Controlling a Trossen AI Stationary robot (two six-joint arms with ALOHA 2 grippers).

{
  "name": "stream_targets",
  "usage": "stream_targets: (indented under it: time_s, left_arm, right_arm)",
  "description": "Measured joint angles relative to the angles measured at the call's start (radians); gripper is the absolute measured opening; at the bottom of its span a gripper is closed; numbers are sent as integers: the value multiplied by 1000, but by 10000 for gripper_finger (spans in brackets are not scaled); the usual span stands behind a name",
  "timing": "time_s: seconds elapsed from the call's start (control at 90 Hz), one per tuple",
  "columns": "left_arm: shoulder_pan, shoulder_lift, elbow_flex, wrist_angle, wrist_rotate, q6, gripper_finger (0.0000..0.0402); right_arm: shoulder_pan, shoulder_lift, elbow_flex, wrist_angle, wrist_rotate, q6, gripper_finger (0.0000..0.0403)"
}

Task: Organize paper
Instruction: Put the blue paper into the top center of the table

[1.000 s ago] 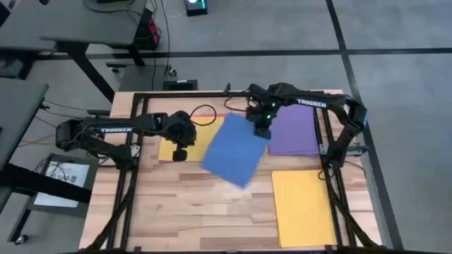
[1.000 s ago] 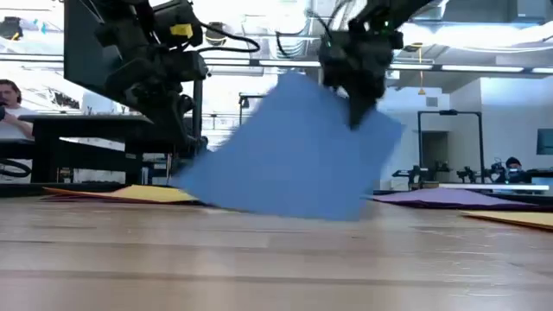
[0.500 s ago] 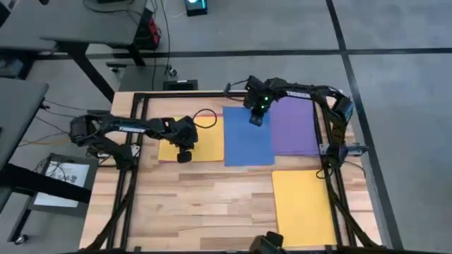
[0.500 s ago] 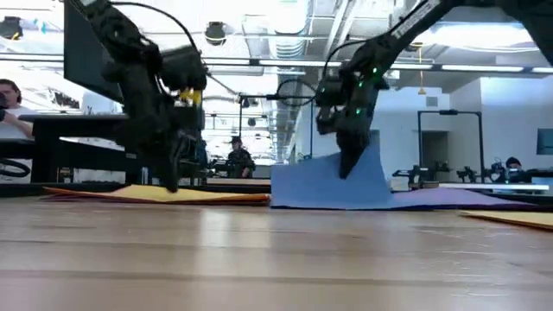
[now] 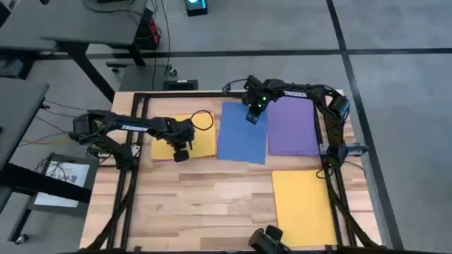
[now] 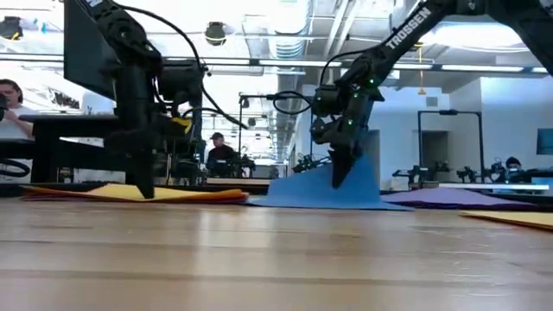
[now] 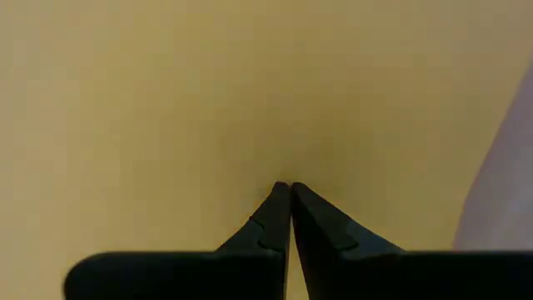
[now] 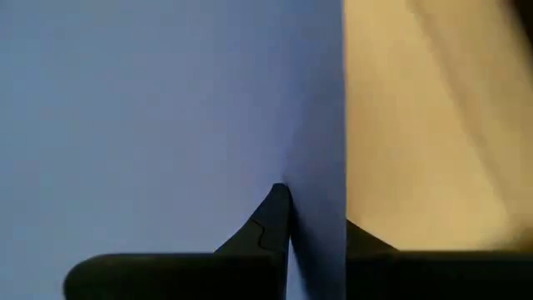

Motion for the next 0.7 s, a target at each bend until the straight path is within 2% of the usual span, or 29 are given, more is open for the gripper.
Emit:
stream_targets:
  time_s: [0.1,0.278,0.7]
  left_arm:
    - [0,-29,-2,-50,-6,2,1]
    - [0,-76,-6,-73,-16,10,1]
    - [0,-86,-6,-72,-12,1,1]
  right_arm:
    - [-6,0,1,42,2,-32,0]
    - [-1,0,1,75,1,-203,0]
    - [-1,0,1,144,0,-244,11]
